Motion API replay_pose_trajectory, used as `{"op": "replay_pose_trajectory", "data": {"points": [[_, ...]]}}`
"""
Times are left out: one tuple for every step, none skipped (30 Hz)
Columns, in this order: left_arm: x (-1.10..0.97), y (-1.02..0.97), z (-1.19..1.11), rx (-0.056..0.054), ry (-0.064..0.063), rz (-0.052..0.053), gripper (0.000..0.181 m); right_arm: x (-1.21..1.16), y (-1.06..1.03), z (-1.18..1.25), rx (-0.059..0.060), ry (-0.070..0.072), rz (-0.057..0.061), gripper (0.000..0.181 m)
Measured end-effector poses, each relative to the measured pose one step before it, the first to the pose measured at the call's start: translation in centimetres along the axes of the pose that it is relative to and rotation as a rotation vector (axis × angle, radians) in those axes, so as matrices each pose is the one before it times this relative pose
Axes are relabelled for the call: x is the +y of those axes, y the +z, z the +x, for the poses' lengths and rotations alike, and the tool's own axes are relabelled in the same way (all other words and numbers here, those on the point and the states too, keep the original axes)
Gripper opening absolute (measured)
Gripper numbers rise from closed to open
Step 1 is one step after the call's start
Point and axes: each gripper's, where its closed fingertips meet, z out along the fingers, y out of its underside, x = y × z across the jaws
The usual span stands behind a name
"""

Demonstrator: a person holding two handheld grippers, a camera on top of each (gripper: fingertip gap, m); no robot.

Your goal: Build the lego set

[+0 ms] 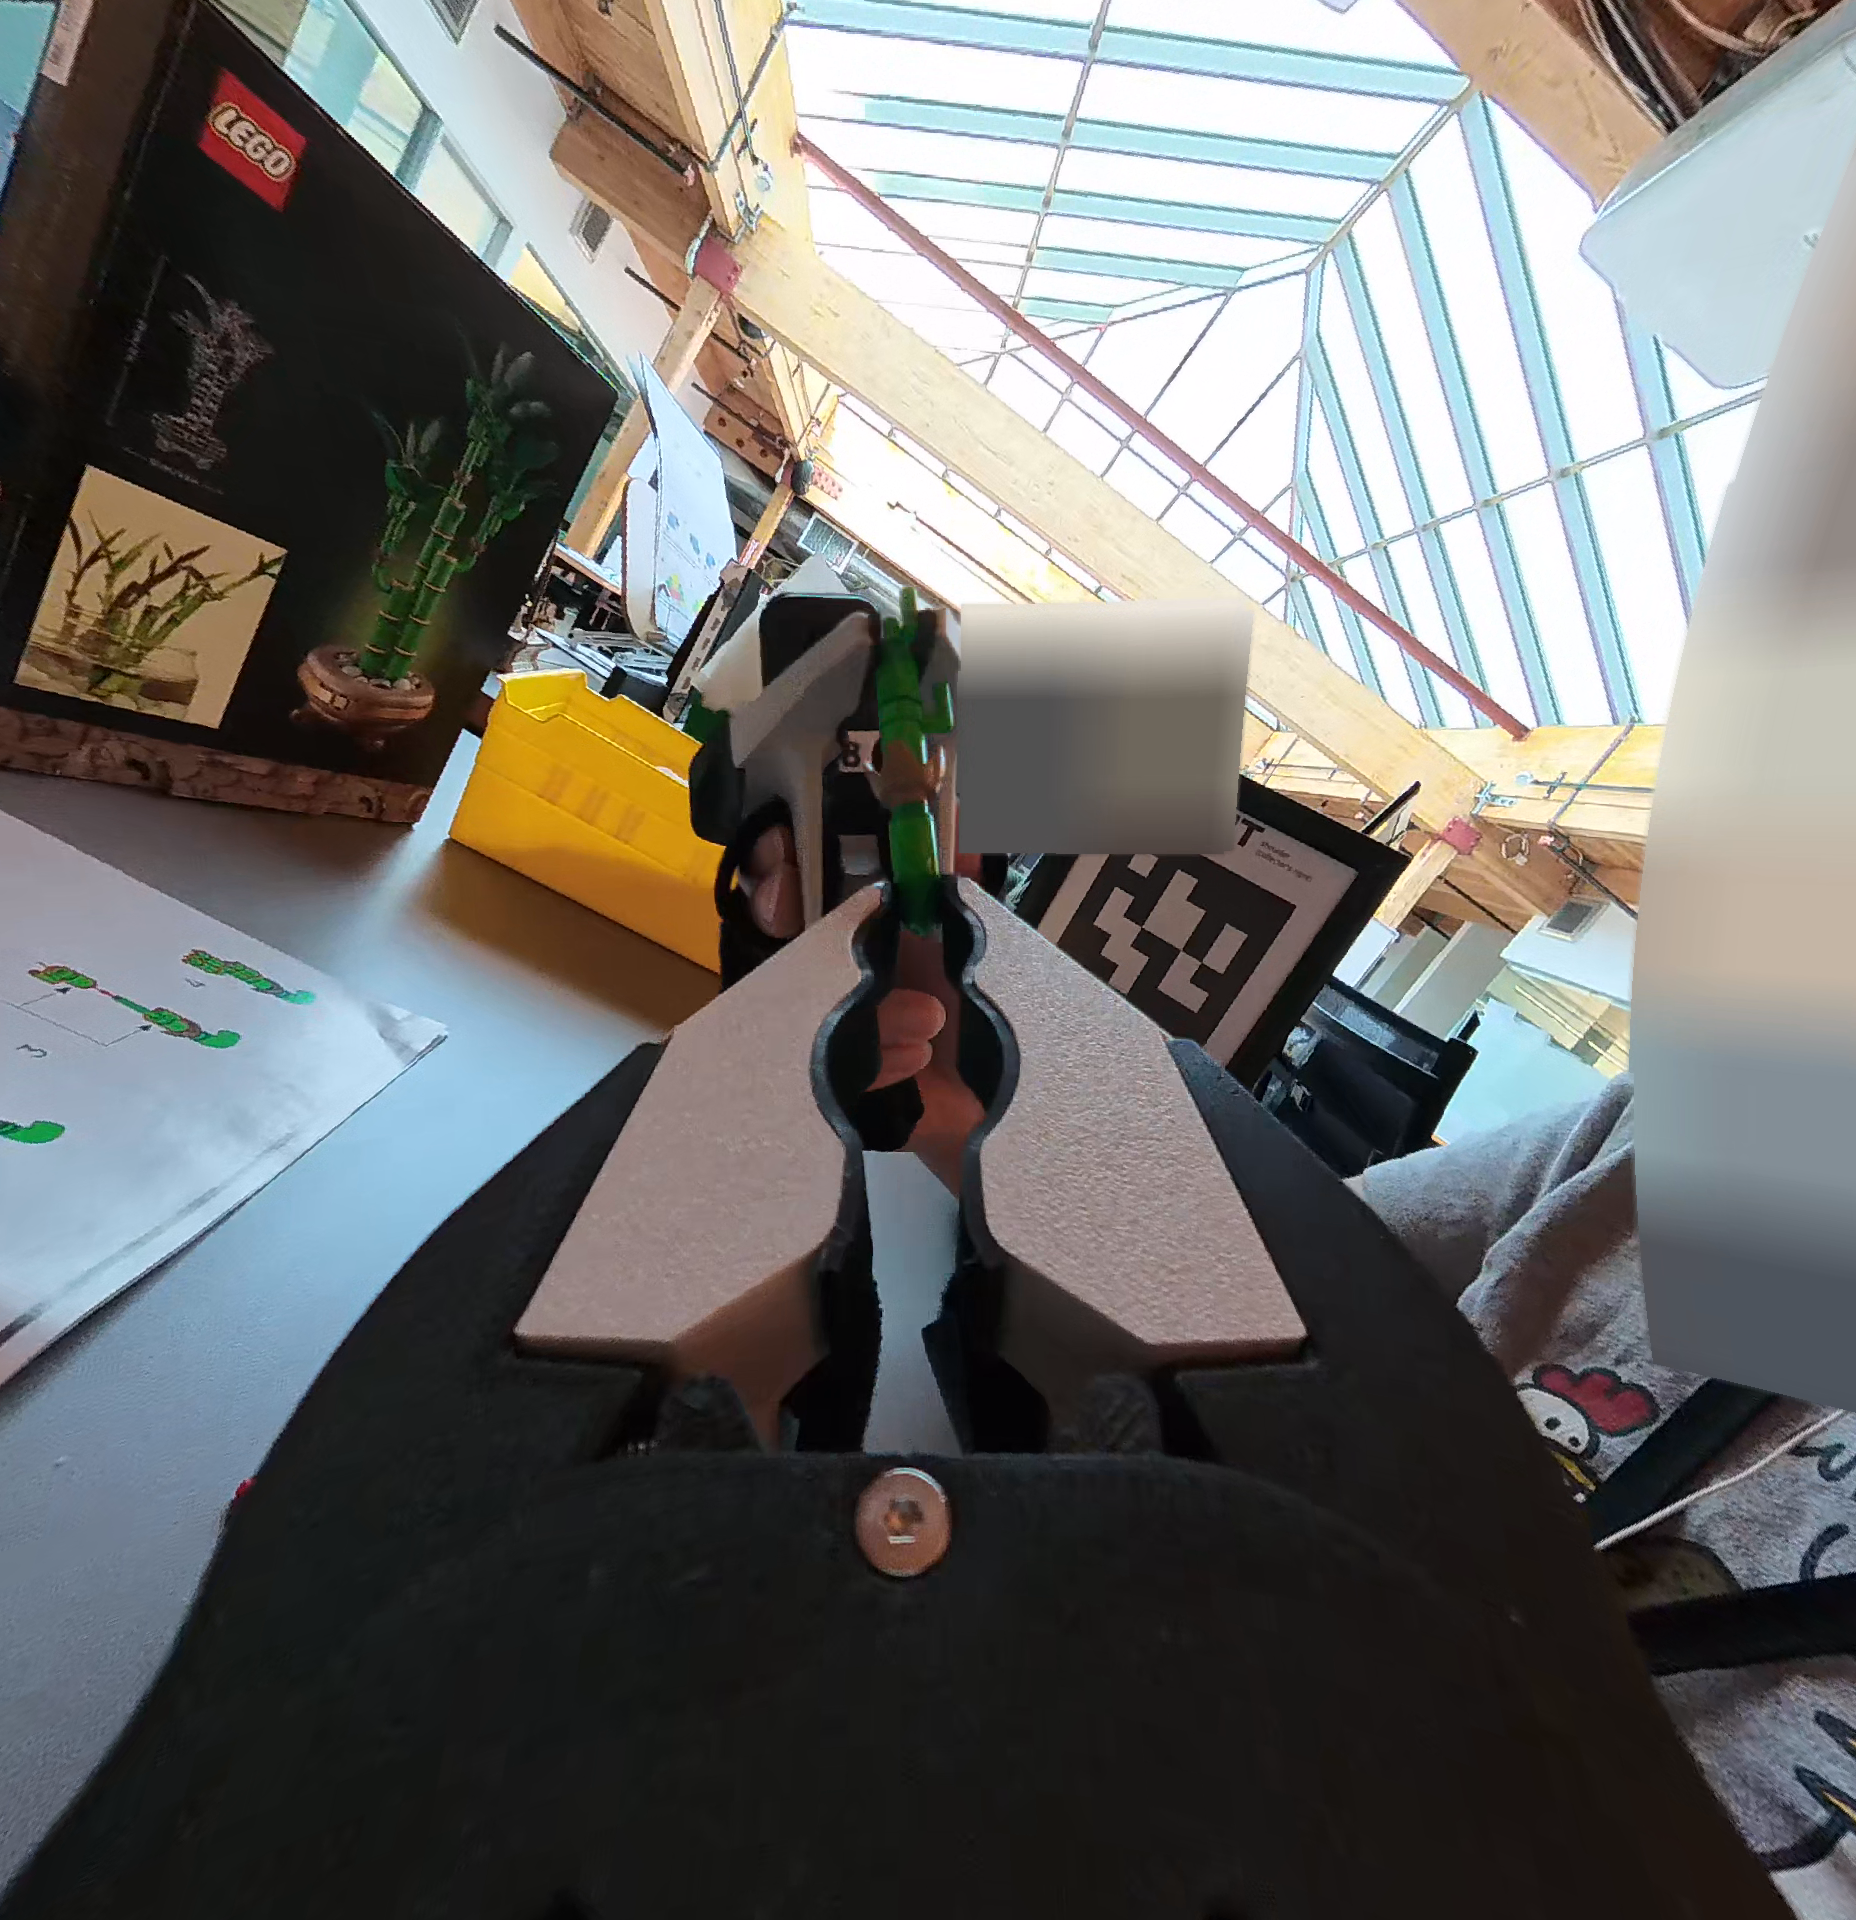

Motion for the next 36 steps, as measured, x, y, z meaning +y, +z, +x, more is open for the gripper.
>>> {"op": "replay_pose_trajectory", "data": {"points": [[-0.024, -0.05, -0.095, -0.0053, -0.0004, 0.0017, 0.005, 0.037, -0.035, 0.126, 0.009, -0.0003, -0.0031, 0.005], [0.005, -0.044, -0.09, -0.0046, 0.0007, -0.0013, 0.005, 0.048, -0.021, 0.056, 0.0049, -0.0033, -0.0034, 0.006], [-0.008, -0.03, -0.092, -0.0088, 0.0065, 0.0, 0.005, -0.004, -0.019, 0.088, 0.0074, -0.0013, -0.0001, 0.006], [0.023, -0.005, -0.097, -0.0124, 0.0113, -0.0019, 0.005, 0.007, -0.025, 0.118, 0.0098, -0.0012, 0.0022, 0.006], [0.068, 0.016, -0.084, -0.0123, 0.0125, -0.005, 0.006, 0.019, -0.001, 0.09, 0.0074, 0.001, 0.0023, 0.005], [0.033, 0.01, -0.129, -0.0152, 0.0128, -0.0017, 0.006, 0.016, -0.009, 0.155, 0.0128, 0.0048, 0.0031, 0.006], [-0.007, -0.017, -0.152, -0.0158, 0.011, 0.0014, 0.006, -0.011, -0.01, 0.183, 0.015, 0.0021, 0.0056, 0.006], [0.029, -0.021, -0.156, -0.0139, 0.0078, -0.0007, 0.005, 0.025, -0.004, 0.161, 0.0143, 0.0016, 0.0045, 0.006], [0.012, -0.031, -0.182, -0.0148, 0.0082, -0.0004, 0.005, 0.018, -0.003, 0.181, 0.0151, 0.0043, 0.0029, 0.006], [0.01, -0.041, -0.197, -0.0159, 0.0096, -0.0008, 0.005, 0.026, -0.006, 0.188, 0.0159, 0.0026, 0.0023, 0.006], [0.051, -0.017, -0.192, -0.0182, 0.0135, -0.0036, 0.005, 0.03, -0.017, 0.204, 0.0161, 0.0007, 0.001, 0.006], [0.07, 0.004, -0.193, -0.0191, 0.0163, -0.0049, 0.005, 0.02, -0.028, 0.196, 0.0151, -0.0008, 0.0023, 0.006], [0.062, 0.005, -0.193, -0.0208, 0.0173, -0.005, 0.005, 0.03, -0.016, 0.159, 0.0112, 0.0008, 0.0015, 0.006], [0.076, -0.006, -0.171, -0.0196, 0.0177, -0.0052, 0.005, 0.044, 0.001, 0.163, 0.0106, 0.0031, -0.0002, 0.006], [0.064, 0.003, -0.147, -0.0164, 0.014, -0.0046, 0.005, 0.029, -0.022, 0.129, 0.0077, 0.0048, -0.0001, 0.006], [0.02, 0.01, -0.063, -0.0082, 0.0074, -0.0006, 0.005, 0.002, -0.022, 0.104, 0.0042, 0.0062, 0.0013, 0.006], [0.011, 0.019, 0.0, 0.0008, -0.0017, 0.0009, 0.005, -0.009, -0.017, 0.035, -0.0006, 0.0065, 0.002, 0.006], [-0.034, 0.015, 0.076, 0.0112, -0.0125, 0.004, 0.005, -0.041, 0.012, -0.094, -0.007, 0.0002, 0.0024, 0.006], [-0.145, -0.021, 0.106, 0.0168, -0.0217, 0.012, 0.005, -0.087, 0.026, -0.082, -0.0026, -0.0095, 0.0041, 0.006], [-0.201, -0.049, 0.16, 0.0231, -0.0262, 0.0176, 0.005, -0.12, 0.054, -0.253, -0.0093, -0.0201, 0.0047, 0.006], [-0.301, -0.072, 0.227, 0.0274, -0.0285, 0.0224, 0.005, -0.203, 0.047, -0.273, -0.0076, -0.0237, 0.0073, 0.011], [-0.323, -0.12, 0.122, 0.0191, -0.027, 0.0236, 0.005, -0.235, 0.026, -0.102, 0.003, -0.0141, 0.0055, 0.023], [-0.348, -0.16, 0.056, 0.0139, -0.0235, 0.0232, 0.005, -0.203, -0.032, -0.158, -0.0045, -0.0056, 0.0002, 0.03], [-0.282, -0.157, 0.015, 0.0081, -0.0159, 0.0169, 0.005, -0.295, -0.106, -0.276, -0.0166, -0.0016, 0.0076, 0.031], [-0.234, -0.134, -0.024, 0.0015, -0.0032, 0.0117, 0.005, -0.359, -0.132, -0.267, -0.0207, 0.0027, 0.0153, 0.029], [-0.189, -0.089, 0.076, 0.0024, 0.0068, 0.009, 0.005, -0.248, -0.115, -0.127, -0.0165, 0.0067, 0.0098, 0.028], [-0.14, -0.029, 0.167, 0.0065, 0.0088, 0.0057, 0.005, -0.06, -0.085, 0.075, -0.0079, 0.0096, 0.0004, 0.028], [-0.109, 0.012, 0.214, 0.0074, 0.007, 0.005, 0.005, 0.048, -0.05, 0.163, -0.0041, 0.008, -0.0024, 0.026], [-0.073, 0.028, 0.156, 0.0045, 0.0058, 0.0059, 0.005, 0.122, 0.005, 0.082, -0.0093, 0.0037, -0.0037, 0.025], [-0.031, 0.039, 0.167, 0.0063, 0.0021, 0.0044, 0.005, 0.252, 0.08, -0.002, -0.0146, 0.0035, -0.01, 0.024], [0.017, 0.047, 0.131, 0.0074, -0.0047, 0.0016, 0.005, 0.34, 0.144, -0.114, -0.0214, 0.0023, -0.0145, 0.023], [-0.021, 0.034, 0.113, 0.0073, -0.0062, 0.0046, 0.005, 0.348, 0.181, -0.246, -0.0269, -0.0015, -0.0138, 0.022], [-0.039, 0.021, 0.099, 0.0057, -0.004, 0.007, 0.005, 0.379, 0.22, -0.185, -0.0196, -0.003, -0.0159, 0.022], [0.006, 0.022, 0.053, 0.002, -0.001, 0.0026, 0.005, 0.415, 0.212, -0.149, -0.0132, -0.0067, -0.0188, 0.022], [0.016, 0.018, -0.004, -0.0038, 0.0046, 0.0006, 0.005, 0.384, 0.202, -0.135, -0.0108, -0.009, -0.0164, 0.022], [0.002, 0.01, 0.012, -0.0042, 0.0091, 0.0025, 0.005, 0.272, 0.161, -0.152, -0.0098, -0.0086, -0.0108, 0.022]]}}
